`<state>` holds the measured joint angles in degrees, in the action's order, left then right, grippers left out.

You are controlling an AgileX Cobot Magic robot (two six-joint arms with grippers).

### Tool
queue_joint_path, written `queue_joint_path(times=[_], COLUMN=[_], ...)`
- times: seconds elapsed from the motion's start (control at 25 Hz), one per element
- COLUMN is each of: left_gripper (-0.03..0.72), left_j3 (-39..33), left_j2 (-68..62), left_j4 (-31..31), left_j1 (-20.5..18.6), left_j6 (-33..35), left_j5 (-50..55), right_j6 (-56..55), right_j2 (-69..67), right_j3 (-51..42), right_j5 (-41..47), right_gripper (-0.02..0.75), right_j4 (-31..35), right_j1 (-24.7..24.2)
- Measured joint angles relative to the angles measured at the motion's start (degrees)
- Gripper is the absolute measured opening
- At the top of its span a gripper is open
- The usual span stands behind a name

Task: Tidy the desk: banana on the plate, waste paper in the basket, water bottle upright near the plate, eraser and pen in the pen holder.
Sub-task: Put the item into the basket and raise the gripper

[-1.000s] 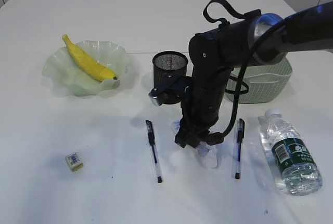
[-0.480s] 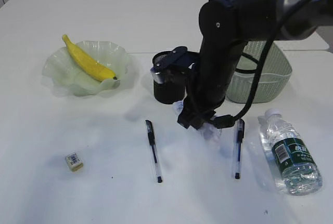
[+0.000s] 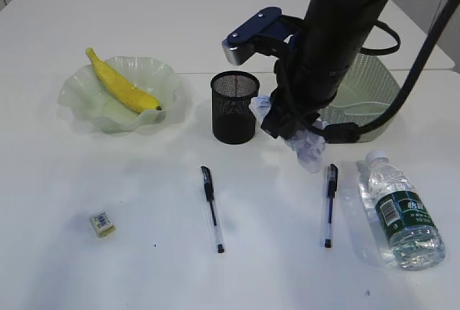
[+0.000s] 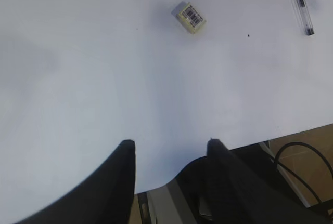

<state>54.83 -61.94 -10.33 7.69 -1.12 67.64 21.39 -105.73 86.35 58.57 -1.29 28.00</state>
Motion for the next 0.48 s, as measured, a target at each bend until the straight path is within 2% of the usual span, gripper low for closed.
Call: queue_joint_path(times=[0.16, 0.48], left_gripper=[0.308, 0.308], left_j3=[0.00, 0.00], left_j2=[0.00, 0.00], left_j4=[0.00, 0.00], left_j1=[0.00, 0.00], left_j6=[0.00, 0.00], left_j5=[-0.47, -0.59], right_j6=[-1.30, -4.53], right_j2=[1.06, 1.21], right_j3=[0.00, 0.00], right_j5=[0.08, -3.97], right_gripper=[0.118, 0.117], right_j4=[-0.09, -0.09], right_j1=[-2.55, -11.26])
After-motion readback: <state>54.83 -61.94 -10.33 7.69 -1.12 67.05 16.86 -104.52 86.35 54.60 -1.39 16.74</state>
